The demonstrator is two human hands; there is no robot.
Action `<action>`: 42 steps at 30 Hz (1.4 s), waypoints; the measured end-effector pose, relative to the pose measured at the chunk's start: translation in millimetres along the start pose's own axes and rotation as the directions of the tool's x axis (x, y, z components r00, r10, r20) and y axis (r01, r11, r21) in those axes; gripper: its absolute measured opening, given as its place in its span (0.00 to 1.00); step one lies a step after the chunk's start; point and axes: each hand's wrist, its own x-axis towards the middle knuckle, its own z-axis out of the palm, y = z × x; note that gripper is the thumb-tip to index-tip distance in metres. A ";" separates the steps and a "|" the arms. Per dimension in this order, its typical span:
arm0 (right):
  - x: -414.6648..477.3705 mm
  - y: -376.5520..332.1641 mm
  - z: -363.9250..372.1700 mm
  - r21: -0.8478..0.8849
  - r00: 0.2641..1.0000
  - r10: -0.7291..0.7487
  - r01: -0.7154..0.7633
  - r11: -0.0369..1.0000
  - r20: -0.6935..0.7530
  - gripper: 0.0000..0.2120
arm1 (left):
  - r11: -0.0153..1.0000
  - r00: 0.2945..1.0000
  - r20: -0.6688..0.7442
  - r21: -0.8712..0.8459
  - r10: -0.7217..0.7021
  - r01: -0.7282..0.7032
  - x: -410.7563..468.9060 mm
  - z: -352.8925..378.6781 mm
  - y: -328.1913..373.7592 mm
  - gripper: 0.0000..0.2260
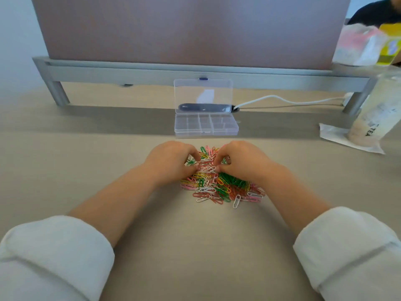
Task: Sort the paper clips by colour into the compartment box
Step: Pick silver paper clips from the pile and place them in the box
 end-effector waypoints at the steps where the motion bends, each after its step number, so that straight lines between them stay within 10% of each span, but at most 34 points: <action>1: 0.0 0.1 -0.2 0.002 1.000 -0.002 0.002 1.000 -0.003 0.05 | 1.000 1.000 -0.022 -0.002 -0.007 0.007 -1.6 0.2 0.5 0.11; 29: 17.1 -7.5 -13.9 -0.014 0.981 -0.040 0.043 0.999 0.192 0.06 | 0.998 0.989 0.144 0.048 0.032 -0.040 7.9 -12.2 -4.2 0.08; 42: 38.7 -3.8 -30.0 0.090 0.905 -0.119 0.090 0.992 0.407 0.15 | 0.932 0.945 0.315 -0.361 0.091 0.031 28.0 -19.7 -18.4 0.12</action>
